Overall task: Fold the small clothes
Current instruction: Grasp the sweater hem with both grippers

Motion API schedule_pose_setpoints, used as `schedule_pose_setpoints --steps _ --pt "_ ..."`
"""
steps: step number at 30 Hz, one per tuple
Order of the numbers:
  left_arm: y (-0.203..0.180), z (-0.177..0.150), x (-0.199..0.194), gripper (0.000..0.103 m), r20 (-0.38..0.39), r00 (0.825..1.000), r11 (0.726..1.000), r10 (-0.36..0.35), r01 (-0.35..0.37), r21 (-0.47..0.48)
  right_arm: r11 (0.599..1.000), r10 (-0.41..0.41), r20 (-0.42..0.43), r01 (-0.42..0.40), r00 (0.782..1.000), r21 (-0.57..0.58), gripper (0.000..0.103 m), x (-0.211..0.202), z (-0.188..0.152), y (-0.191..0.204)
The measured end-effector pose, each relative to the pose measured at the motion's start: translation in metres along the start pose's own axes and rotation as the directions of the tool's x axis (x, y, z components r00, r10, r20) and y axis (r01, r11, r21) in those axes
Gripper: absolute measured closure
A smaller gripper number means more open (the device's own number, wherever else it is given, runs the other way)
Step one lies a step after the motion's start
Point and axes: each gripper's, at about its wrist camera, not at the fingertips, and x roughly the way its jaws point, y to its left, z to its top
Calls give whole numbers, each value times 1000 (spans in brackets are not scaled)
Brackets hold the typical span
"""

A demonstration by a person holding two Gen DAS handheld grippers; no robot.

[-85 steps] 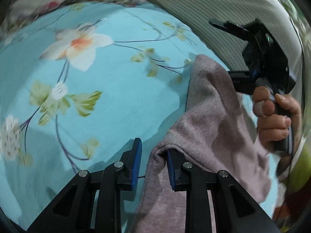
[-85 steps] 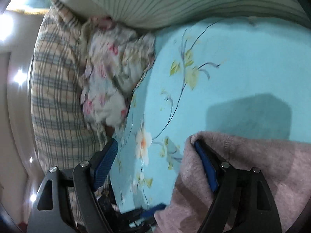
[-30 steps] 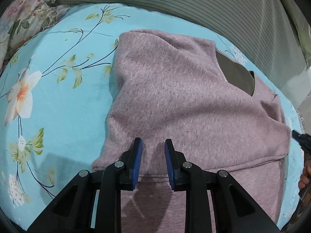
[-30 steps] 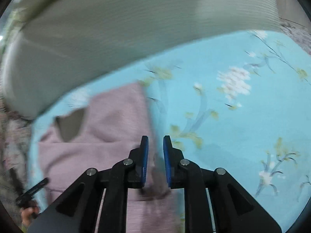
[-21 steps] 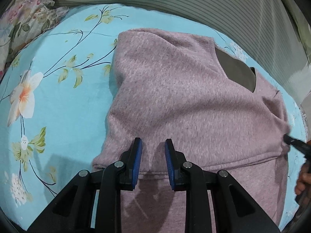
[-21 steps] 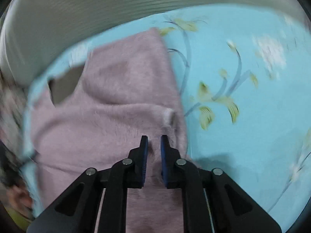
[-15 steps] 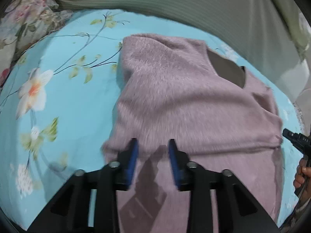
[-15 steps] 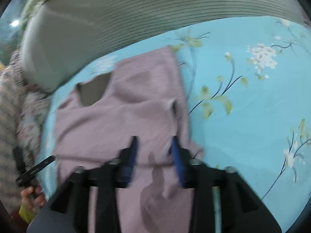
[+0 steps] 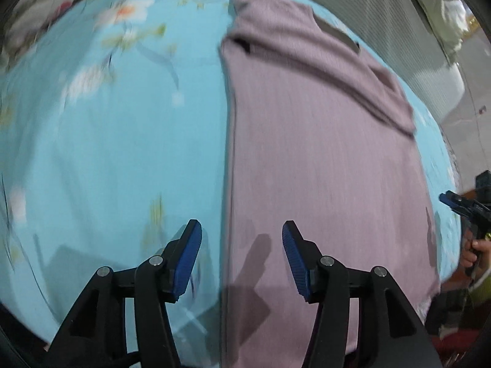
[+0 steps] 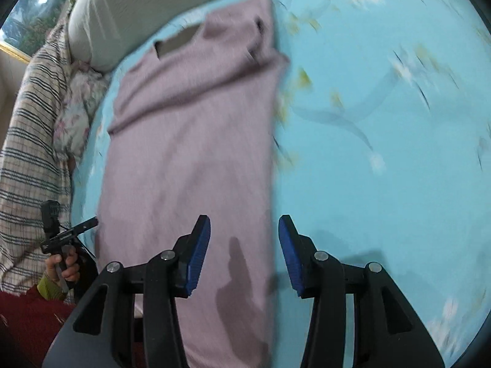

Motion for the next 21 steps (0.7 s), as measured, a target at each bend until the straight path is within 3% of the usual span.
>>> schedule_pose_setpoints --steps 5,10,14,17,18,20,21 --pt "2 -56 -10 45 -29 998 998 -58 59 30 988 126 -69 -119 990 95 56 11 -52 -18" --pt "9 -96 -19 47 -78 979 982 -188 190 12 973 230 -101 -225 968 57 55 10 -90 -7" --pt "9 -115 -20 48 -123 968 973 -219 226 51 969 245 -78 -241 966 57 56 12 -99 -5" --pt "13 -124 -14 60 -150 958 967 -244 253 41 970 240 -61 -237 969 54 59 15 -98 -2" --pt "13 -125 -11 65 -157 955 965 -252 260 34 972 235 -61 -232 970 48 62 15 -98 -1" --pt "14 -125 -8 73 -162 950 961 -268 275 20 978 209 -69 -207 975 34 79 15 -99 0" --pt "14 -126 -7 78 -161 948 960 -274 280 16 981 195 -79 -193 978 32 94 15 -99 -1"
